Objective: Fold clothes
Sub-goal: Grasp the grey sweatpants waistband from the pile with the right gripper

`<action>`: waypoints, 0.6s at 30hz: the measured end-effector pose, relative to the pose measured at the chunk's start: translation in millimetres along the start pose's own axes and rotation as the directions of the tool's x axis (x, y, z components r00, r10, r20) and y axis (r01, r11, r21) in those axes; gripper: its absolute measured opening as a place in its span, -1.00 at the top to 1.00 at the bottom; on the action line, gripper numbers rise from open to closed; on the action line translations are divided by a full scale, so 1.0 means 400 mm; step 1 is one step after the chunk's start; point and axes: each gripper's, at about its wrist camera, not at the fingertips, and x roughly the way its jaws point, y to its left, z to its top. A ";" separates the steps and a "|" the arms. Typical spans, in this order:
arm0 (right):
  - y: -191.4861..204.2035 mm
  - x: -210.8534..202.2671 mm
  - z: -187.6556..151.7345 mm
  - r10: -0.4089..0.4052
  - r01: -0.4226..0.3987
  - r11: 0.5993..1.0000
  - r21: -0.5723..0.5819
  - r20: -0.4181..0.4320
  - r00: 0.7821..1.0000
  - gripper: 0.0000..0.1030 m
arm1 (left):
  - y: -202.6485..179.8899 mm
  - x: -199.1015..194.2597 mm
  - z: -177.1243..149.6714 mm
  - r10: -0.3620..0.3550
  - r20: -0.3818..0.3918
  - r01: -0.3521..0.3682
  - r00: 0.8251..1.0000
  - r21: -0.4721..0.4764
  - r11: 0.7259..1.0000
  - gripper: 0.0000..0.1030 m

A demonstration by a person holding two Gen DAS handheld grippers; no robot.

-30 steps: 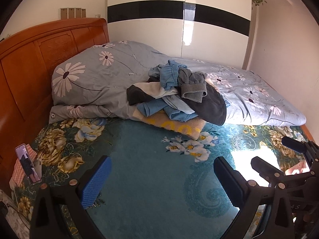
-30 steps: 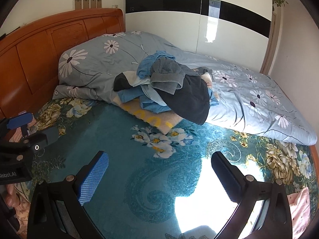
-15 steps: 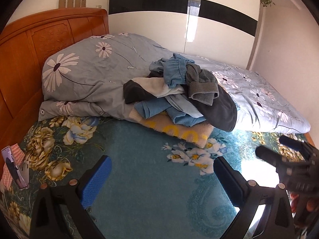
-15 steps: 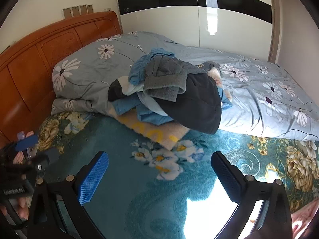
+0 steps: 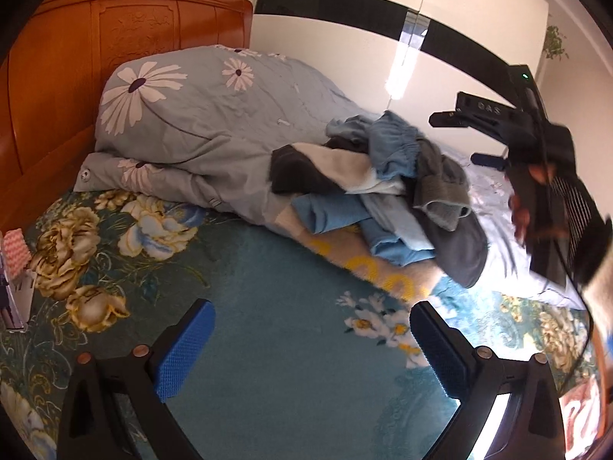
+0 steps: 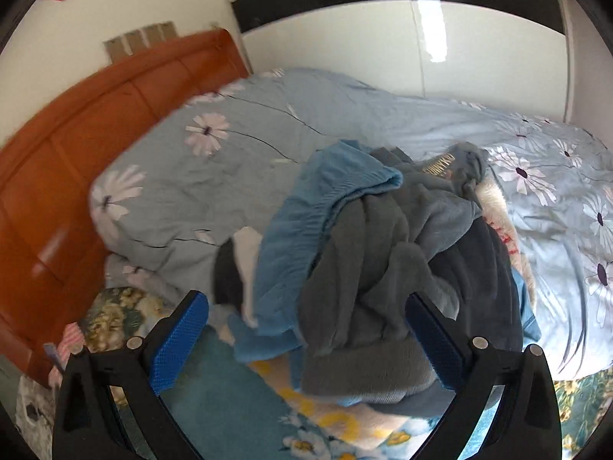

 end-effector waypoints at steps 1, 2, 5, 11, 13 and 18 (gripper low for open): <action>-0.005 0.025 0.014 -0.016 0.016 1.000 0.004 -0.018 1.000 -0.97 | 0.011 0.007 -0.002 0.006 -0.008 -0.006 1.000 0.001 1.000 -1.00; -0.010 0.039 0.021 -0.027 0.027 1.000 0.000 -0.024 0.999 -0.89 | 0.019 0.012 -0.004 0.016 -0.009 -0.016 1.000 0.002 1.000 -1.00; -0.023 0.068 0.053 -0.049 0.050 0.999 0.012 -0.022 0.999 -0.63 | 0.039 0.026 -0.005 0.040 -0.009 -0.040 0.999 0.009 0.999 -1.00; -0.056 0.154 0.147 0.035 -0.027 0.987 0.159 -0.043 0.998 -0.61 | 0.062 0.049 -0.006 0.032 -0.029 -0.033 0.999 -0.002 0.999 -1.00; -0.056 0.193 0.170 0.042 -0.027 0.981 0.193 -0.075 0.996 -0.48 | 0.066 0.054 -0.009 0.036 -0.034 -0.036 0.999 0.002 0.999 -1.00; -0.085 0.228 0.214 0.089 -0.067 0.945 0.320 -0.055 0.995 -0.20 | 0.086 0.061 -0.013 0.036 -0.044 -0.037 0.998 -0.017 0.999 -1.00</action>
